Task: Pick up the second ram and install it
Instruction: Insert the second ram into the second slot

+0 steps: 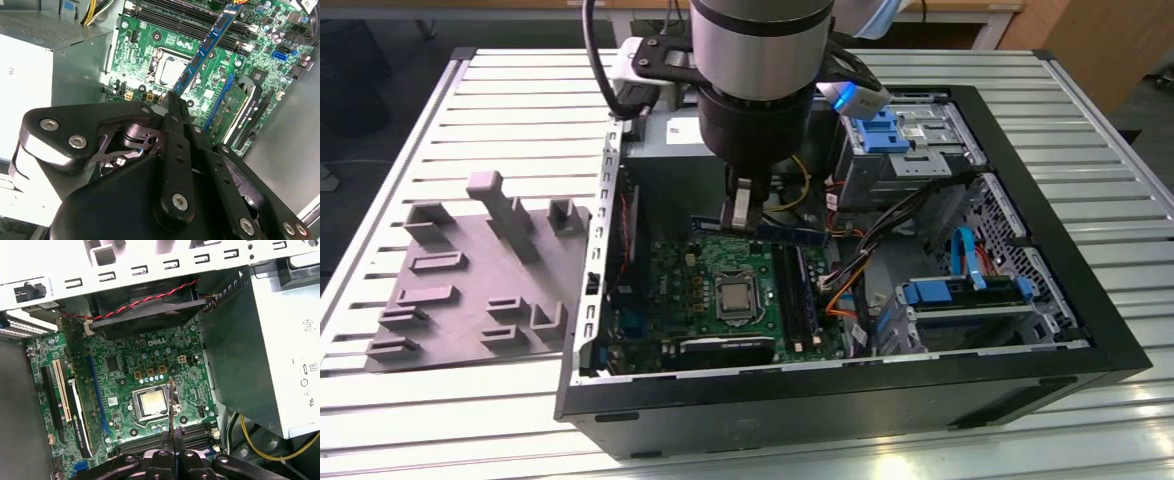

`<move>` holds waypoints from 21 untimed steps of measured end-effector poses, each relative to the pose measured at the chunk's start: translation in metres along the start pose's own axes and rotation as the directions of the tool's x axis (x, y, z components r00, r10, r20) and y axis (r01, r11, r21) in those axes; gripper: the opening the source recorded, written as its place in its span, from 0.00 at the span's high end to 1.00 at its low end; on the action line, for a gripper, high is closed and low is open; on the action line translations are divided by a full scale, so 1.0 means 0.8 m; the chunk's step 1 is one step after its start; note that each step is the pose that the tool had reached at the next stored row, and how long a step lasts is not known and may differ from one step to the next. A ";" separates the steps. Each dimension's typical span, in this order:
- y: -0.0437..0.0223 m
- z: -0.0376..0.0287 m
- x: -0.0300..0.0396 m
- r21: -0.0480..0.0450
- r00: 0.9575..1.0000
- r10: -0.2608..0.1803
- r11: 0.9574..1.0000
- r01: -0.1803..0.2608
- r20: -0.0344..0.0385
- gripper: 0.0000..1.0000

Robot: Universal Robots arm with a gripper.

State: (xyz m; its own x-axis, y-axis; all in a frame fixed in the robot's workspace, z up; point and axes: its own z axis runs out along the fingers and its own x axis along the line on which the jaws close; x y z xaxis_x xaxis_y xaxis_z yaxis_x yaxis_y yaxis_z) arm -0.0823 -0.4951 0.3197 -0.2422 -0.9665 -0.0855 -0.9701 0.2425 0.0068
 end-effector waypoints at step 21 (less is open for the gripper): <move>0.0000 0.0000 0.0000 0.007 0.997 0.077 0.997 -0.077 0.001 0.89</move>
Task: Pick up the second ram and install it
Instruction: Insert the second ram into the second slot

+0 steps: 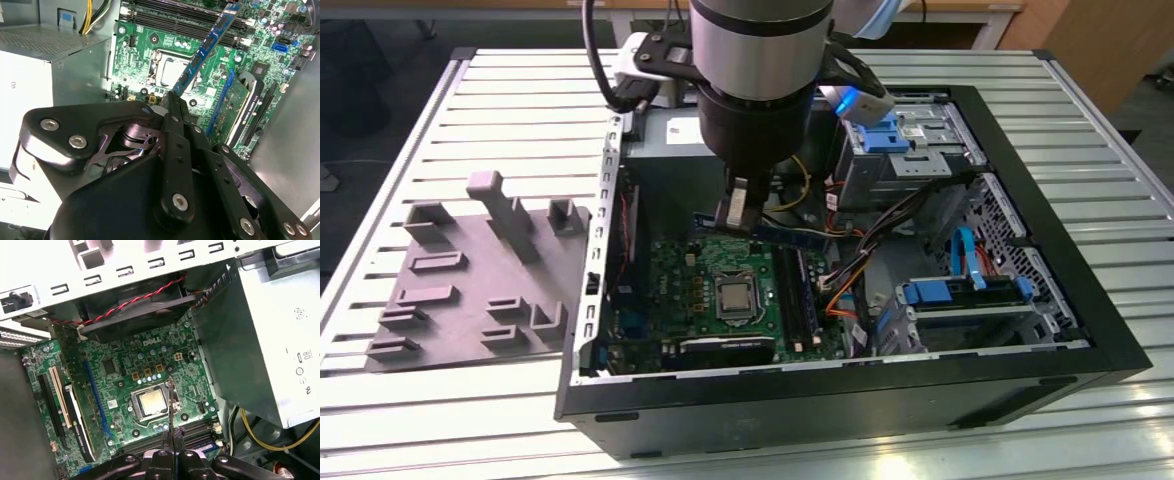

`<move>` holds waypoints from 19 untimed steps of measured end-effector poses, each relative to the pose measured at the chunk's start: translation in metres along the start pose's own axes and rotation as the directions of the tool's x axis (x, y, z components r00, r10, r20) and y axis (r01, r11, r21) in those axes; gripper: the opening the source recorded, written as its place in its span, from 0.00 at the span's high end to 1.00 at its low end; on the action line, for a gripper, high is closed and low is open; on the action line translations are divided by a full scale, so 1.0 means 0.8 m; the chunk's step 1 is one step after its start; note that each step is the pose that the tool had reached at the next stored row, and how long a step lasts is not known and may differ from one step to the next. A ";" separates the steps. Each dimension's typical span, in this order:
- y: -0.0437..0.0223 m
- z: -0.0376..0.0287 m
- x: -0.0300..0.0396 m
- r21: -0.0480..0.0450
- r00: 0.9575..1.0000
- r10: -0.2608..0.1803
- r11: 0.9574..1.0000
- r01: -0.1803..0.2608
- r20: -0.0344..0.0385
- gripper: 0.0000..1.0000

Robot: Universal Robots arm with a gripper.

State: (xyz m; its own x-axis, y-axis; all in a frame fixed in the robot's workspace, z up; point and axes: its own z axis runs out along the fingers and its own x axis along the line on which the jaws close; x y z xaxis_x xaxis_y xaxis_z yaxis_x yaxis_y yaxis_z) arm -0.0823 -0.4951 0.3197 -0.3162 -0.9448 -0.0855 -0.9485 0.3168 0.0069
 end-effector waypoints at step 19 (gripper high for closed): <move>0.0000 0.0001 0.0000 0.009 0.994 0.110 0.994 -0.110 0.001 0.89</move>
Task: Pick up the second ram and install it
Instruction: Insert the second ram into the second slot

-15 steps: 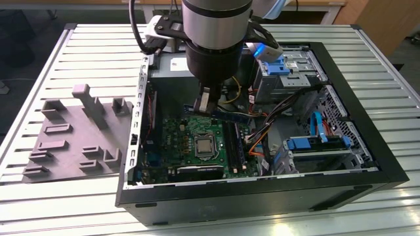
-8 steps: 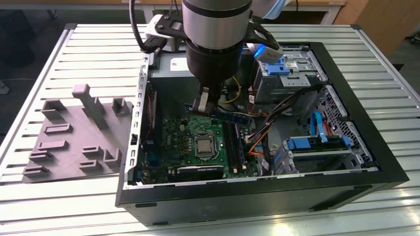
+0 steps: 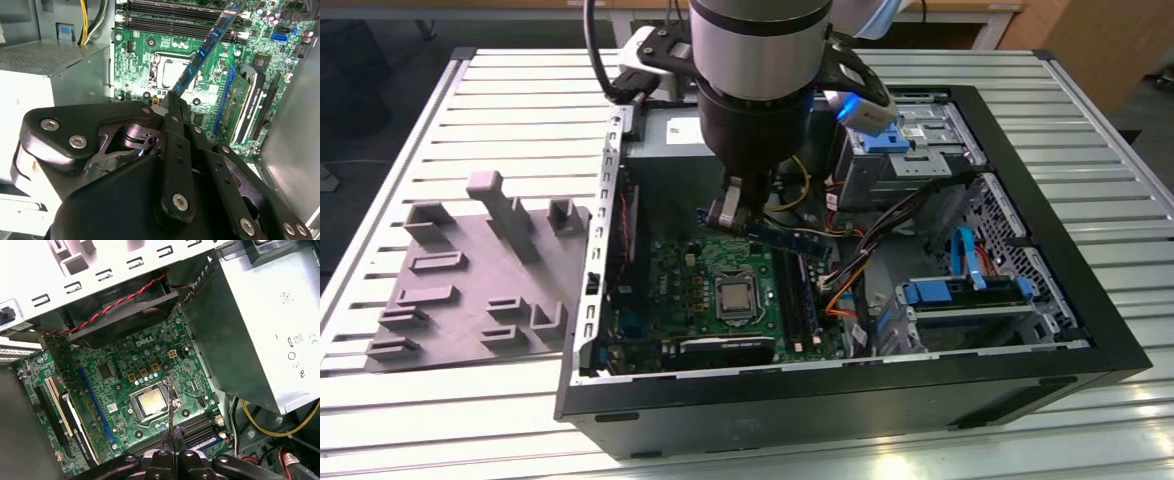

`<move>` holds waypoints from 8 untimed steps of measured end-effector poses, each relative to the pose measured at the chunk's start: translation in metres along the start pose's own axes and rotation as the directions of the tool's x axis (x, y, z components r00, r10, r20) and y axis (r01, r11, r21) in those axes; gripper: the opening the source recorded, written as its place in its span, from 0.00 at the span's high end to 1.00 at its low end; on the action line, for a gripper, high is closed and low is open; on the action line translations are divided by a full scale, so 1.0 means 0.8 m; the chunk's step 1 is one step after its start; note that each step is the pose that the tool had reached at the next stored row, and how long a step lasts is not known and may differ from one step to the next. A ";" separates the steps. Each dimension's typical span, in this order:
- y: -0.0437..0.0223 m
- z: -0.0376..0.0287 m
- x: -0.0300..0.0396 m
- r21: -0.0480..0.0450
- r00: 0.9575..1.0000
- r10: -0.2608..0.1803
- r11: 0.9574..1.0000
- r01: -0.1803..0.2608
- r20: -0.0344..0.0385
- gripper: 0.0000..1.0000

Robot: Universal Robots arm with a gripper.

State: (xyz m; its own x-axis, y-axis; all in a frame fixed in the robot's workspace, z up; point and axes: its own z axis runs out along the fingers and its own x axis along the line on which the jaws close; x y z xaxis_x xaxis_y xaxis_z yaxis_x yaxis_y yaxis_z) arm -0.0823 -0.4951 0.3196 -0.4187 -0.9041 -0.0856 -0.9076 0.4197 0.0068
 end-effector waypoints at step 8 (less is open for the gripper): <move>0.0000 0.0000 0.0000 0.004 0.999 0.050 0.999 -0.050 0.000 0.89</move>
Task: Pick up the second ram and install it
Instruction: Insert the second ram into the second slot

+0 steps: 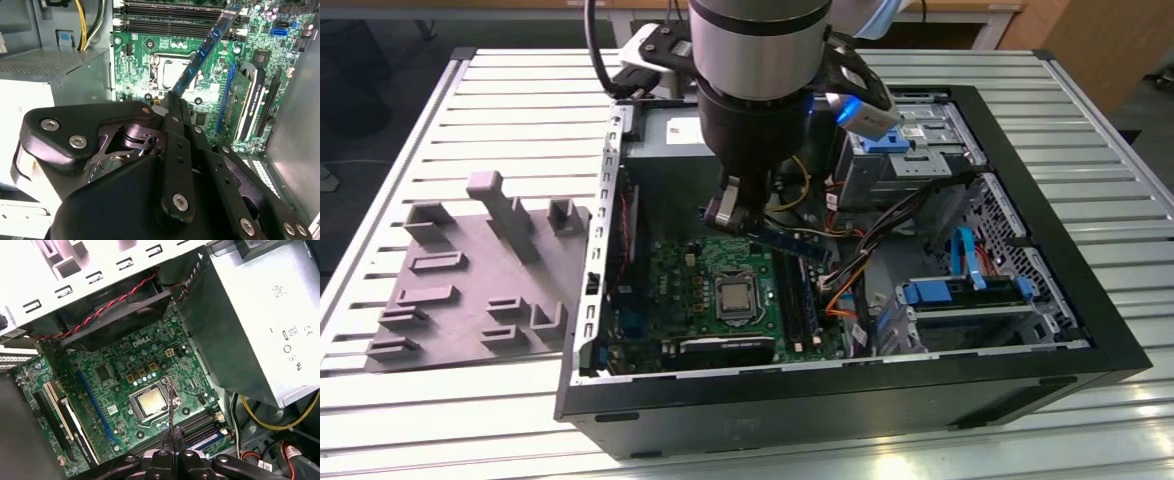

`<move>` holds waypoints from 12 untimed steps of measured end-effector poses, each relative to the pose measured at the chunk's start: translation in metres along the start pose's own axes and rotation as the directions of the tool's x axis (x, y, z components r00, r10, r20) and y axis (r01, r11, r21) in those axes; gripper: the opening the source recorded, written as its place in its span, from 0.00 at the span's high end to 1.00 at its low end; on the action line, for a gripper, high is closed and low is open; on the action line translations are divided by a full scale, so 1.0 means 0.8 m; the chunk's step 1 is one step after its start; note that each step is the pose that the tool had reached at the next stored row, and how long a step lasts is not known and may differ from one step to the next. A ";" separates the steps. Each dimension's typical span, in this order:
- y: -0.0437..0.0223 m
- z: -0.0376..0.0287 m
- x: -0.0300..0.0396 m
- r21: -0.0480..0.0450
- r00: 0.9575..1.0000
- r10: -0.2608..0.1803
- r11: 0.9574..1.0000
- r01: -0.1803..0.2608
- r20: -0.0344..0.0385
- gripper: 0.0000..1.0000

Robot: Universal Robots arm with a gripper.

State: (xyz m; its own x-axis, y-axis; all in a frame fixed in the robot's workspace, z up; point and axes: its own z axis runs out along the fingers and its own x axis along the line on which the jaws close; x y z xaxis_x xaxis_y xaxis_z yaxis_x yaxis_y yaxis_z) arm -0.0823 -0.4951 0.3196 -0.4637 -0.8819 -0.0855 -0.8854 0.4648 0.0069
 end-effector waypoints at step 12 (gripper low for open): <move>-0.0003 0.0000 0.0000 0.007 0.997 0.076 0.997 -0.076 0.001 0.89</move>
State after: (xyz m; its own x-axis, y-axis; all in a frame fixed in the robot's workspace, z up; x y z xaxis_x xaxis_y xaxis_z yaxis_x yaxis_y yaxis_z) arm -0.0821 -0.4952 0.3196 -0.5298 -0.8438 -0.0855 -0.8472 0.5312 0.0068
